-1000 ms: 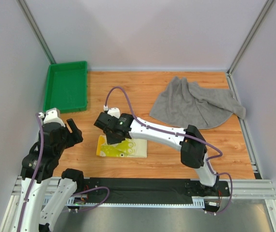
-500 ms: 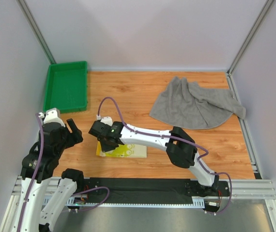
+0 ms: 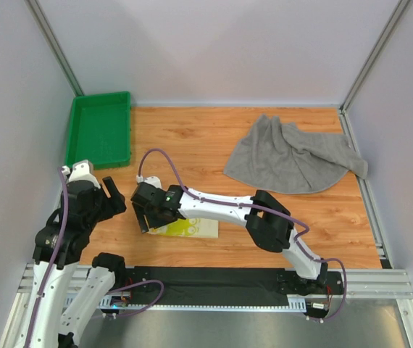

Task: Roll the towels
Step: Fold the towel

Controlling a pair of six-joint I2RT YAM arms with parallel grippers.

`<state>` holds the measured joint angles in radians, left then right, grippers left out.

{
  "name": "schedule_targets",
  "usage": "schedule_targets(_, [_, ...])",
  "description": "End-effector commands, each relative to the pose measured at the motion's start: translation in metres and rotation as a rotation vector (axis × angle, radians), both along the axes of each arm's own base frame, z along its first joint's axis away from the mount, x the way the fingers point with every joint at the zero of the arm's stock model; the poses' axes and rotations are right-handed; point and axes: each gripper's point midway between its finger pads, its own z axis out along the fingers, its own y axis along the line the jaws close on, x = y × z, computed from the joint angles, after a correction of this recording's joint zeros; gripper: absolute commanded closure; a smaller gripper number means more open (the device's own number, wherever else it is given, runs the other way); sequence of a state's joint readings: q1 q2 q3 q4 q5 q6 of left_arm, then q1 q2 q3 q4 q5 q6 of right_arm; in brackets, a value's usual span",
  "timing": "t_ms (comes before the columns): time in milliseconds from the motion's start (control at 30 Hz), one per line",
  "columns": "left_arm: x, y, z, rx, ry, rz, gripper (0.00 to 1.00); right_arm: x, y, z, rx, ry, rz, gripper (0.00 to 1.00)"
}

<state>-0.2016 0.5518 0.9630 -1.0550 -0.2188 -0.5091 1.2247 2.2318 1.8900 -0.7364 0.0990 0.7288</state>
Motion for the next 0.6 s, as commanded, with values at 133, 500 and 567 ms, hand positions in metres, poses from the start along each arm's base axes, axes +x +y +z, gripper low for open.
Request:
schedule_targets(133, [0.020, -0.029, 0.003, -0.014, -0.015, -0.195, 0.24, 0.033, -0.073, 0.114, 0.161, -0.170, -0.089, 0.26])
schedule_targets(500, [0.057, -0.081, -0.073, -0.161, 0.348, -0.341, 0.35, 0.047, -0.197, 0.041, 0.046, -0.045, -0.232, 0.38])
schedule_targets(567, [0.059, -0.087, -0.082, -0.165, 0.375, -0.358, 0.35, 0.047, -0.206, 0.024, -0.024, -0.033, -0.232, 0.39])
